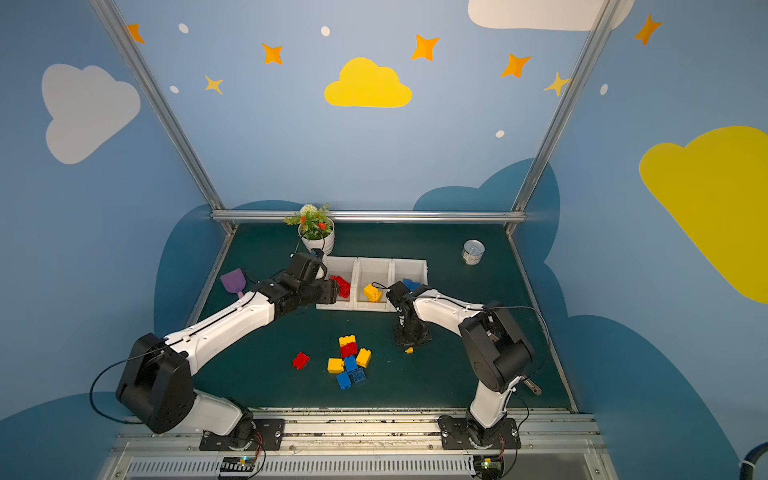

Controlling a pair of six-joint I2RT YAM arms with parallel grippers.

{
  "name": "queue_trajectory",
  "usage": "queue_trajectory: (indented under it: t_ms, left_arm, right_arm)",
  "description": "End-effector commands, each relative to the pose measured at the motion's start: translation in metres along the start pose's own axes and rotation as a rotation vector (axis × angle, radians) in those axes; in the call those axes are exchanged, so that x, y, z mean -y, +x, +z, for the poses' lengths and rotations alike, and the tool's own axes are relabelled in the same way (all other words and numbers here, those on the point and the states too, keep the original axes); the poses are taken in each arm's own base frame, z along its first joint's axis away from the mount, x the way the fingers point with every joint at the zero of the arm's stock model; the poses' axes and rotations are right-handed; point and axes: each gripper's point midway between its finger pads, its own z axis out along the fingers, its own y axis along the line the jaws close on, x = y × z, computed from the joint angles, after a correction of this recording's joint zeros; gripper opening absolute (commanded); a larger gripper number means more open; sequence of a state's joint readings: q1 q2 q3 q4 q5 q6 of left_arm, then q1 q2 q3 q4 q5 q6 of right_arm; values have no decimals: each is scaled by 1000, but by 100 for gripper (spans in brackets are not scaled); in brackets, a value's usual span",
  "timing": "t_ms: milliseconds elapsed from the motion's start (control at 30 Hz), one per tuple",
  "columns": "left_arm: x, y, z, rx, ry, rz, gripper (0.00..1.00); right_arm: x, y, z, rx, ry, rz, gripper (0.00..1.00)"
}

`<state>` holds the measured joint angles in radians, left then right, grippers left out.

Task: Sort the legos into containers by color
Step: 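Grasp the small yellow brick on the table with the right gripper while the left withdraws, then drop the small yellow brick into the middle compartment with the right gripper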

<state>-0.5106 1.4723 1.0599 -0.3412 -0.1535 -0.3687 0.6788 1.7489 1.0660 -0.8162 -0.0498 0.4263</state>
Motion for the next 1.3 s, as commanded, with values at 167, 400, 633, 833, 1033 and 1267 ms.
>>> queue_trajectory:
  t_ms: [167, 400, 633, 833, 1033, 1267]
  left_arm:
    - [-12, 9, -13, 21, -26, -34, 67]
    - [-19, 20, -21, 27, -35, -63, 67]
    - [-20, 36, -26, 11, -8, -96, 67]
    - [-20, 50, -30, 5, 23, -127, 67]
    - [-23, 56, -30, 9, 15, -129, 67]
    - [-22, 56, -29, 1, 19, -119, 68]
  right_arm:
    - [-9, -9, -18, 22, 18, -56, 15]
    - [-37, -71, -91, 210, -10, -198, 16]
    - [-60, -146, -120, 314, -18, -265, 16]
    - [-65, -180, -113, 310, -27, -257, 16]
    - [-67, -188, -112, 314, -44, -246, 17]
    - [-62, -186, -111, 304, -35, -231, 54]
